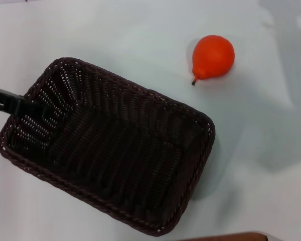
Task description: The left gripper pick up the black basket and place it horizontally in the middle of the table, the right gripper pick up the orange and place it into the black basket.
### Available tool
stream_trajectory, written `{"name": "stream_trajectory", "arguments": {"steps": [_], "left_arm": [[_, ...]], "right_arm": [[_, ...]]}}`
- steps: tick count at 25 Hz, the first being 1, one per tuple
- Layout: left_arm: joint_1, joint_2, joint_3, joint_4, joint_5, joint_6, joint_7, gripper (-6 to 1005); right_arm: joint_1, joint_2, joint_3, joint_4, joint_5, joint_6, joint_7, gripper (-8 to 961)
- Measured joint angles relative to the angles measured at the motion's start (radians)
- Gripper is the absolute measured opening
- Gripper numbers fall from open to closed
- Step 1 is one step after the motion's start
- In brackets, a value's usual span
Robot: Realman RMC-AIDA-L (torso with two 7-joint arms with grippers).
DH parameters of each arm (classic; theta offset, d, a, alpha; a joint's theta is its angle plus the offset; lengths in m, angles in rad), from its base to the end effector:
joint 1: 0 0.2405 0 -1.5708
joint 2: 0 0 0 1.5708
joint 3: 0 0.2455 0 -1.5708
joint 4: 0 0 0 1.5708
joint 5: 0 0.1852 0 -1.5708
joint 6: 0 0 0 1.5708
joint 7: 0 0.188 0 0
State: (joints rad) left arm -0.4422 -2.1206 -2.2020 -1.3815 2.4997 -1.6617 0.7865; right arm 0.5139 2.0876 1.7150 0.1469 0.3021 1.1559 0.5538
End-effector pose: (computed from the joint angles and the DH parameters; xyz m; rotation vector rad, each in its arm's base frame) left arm -0.2469 0.3124 0.0105 -2.4852 -1.2349 0.1127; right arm 0.3033 0.3908 0.0726 -0.8517 -1.2799 -1.5351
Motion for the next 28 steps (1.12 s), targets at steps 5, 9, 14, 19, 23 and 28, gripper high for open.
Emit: {"name": "stream_trajectory", "arguments": {"steps": [5, 9, 14, 19, 23, 28], "left_arm": [[-0.007, -0.007, 0.015, 0.021, 0.016, 0.015, 0.004, 717], [-0.010, -0.008, 0.018, 0.018, 0.016, 0.011, 0.002, 713], [-0.011, -0.008, 0.017, 0.015, 0.017, 0.008, 0.001, 493], [-0.011, -0.009, 0.007, 0.016, 0.012, 0.003, 0.003, 296], [-0.011, -0.009, -0.049, 0.016, -0.016, -0.010, 0.003, 218], [-0.011, -0.015, -0.209, 0.037, -0.142, -0.037, -0.027, 154]], "right_arm": [[0.000, 0.000, 0.000, -0.001, 0.001, -0.007, 0.000, 805], [0.000, 0.000, 0.000, -0.004, 0.002, -0.012, 0.000, 808], [0.000, 0.000, 0.000, -0.009, 0.000, -0.012, -0.001, 811], [0.001, 0.001, 0.000, -0.009, 0.001, -0.012, -0.002, 814], [0.001, 0.000, 0.000, -0.008, 0.002, -0.014, -0.002, 817], [0.002, 0.000, 0.000, -0.002, 0.003, -0.028, -0.002, 820]]}}
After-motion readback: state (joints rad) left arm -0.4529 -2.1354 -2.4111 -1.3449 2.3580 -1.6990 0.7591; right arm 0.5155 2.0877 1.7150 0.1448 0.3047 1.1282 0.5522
